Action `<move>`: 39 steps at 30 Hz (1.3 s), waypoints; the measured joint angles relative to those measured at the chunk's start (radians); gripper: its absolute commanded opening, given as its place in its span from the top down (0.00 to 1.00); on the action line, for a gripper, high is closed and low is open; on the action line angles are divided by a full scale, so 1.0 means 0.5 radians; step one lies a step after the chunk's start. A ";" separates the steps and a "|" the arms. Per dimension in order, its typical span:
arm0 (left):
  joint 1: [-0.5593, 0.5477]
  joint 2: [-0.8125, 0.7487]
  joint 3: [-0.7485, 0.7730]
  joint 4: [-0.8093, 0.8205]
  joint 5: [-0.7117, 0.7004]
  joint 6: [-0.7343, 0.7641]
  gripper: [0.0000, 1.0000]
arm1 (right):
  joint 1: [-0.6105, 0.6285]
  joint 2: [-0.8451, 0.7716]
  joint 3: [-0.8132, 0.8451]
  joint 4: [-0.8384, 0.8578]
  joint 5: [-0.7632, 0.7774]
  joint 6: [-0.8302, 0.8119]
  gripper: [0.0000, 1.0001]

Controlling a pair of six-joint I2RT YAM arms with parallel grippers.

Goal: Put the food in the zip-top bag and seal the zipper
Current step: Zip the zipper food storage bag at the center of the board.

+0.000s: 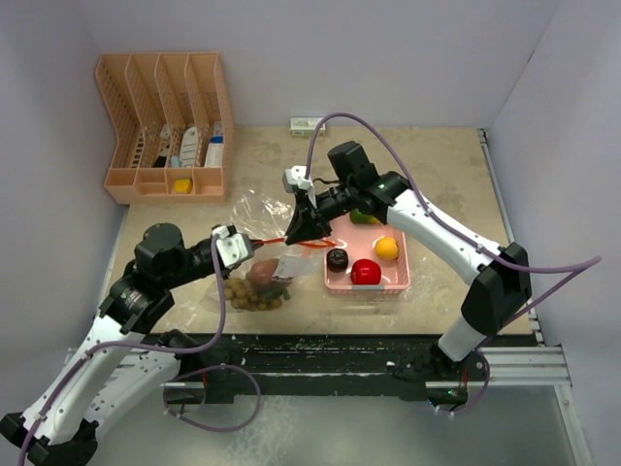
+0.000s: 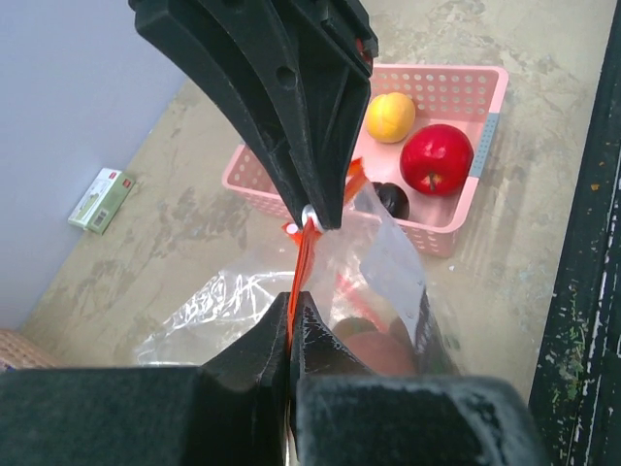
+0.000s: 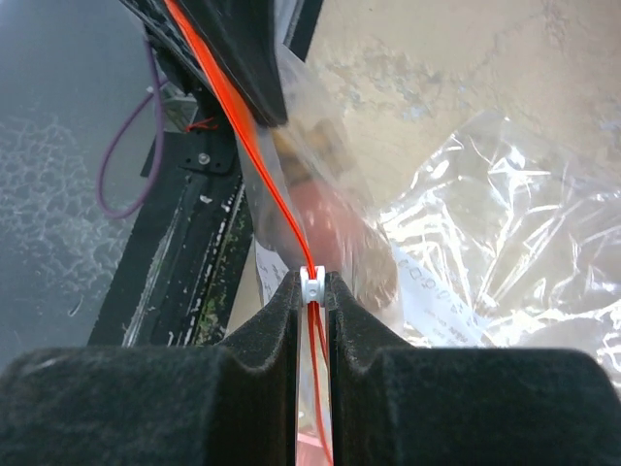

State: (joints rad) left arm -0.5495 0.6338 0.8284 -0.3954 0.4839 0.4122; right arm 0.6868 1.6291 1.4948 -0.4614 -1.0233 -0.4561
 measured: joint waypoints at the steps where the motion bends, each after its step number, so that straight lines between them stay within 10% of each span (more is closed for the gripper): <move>1: 0.000 -0.007 0.005 -0.011 -0.011 0.001 1.00 | -0.008 0.000 -0.005 0.002 0.014 0.001 0.89; 22: -0.002 -0.148 0.330 -0.346 -0.306 0.060 1.00 | -0.333 -0.034 -0.225 0.030 0.201 0.020 0.90; 26: -0.002 -0.154 0.330 -0.369 -0.320 0.061 1.00 | -0.340 -0.034 -0.225 0.047 0.233 0.053 0.70; 31: -0.002 -0.153 0.352 -0.377 -0.362 0.074 1.00 | -0.370 -0.069 -0.281 0.124 0.393 0.151 0.05; 39: -0.002 -0.098 0.378 -0.199 -0.650 -0.001 1.00 | -0.404 -0.404 -0.455 0.514 0.689 0.543 0.01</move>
State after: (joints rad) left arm -0.5503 0.5850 1.0172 -0.4950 0.1589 0.4118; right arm 0.4850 1.4273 1.2675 -0.2043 -0.6788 -0.1844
